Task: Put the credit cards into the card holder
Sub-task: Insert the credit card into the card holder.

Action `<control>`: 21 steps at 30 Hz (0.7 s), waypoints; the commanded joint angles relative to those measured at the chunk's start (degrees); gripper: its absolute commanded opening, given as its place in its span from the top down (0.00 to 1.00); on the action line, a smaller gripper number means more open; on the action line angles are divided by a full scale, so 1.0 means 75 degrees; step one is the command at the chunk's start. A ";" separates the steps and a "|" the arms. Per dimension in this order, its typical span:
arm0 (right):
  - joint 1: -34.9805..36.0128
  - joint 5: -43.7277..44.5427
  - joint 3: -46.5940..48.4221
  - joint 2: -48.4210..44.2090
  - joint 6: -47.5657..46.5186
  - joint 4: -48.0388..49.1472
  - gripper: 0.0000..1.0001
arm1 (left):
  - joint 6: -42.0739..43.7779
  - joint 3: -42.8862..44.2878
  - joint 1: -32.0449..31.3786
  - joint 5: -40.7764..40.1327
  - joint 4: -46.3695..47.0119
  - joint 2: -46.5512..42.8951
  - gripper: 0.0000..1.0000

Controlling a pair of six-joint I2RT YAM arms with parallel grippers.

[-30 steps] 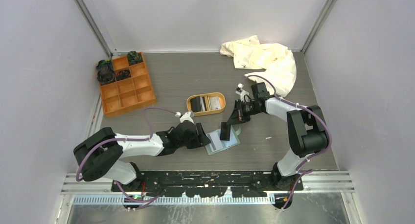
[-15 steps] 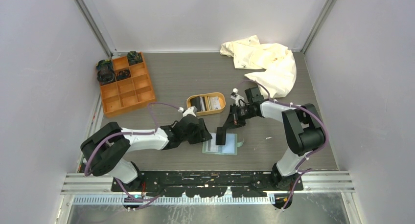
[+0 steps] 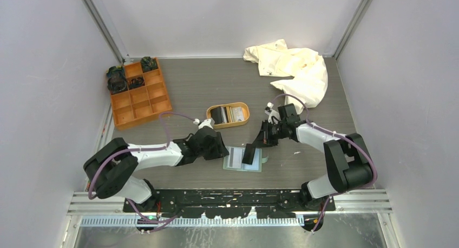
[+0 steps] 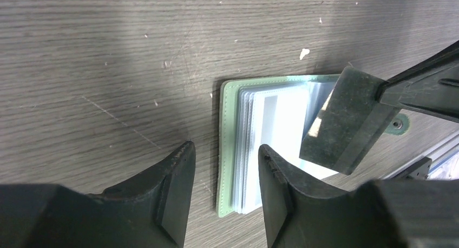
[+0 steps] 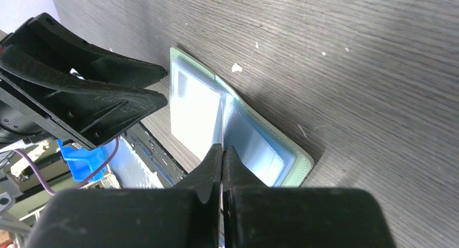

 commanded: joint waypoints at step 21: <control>-0.0367 -0.0864 -0.0470 -0.0373 0.1167 0.1655 0.99 | 0.0185 -0.0647 0.0010 0.0772 0.0101 -0.0898 0.51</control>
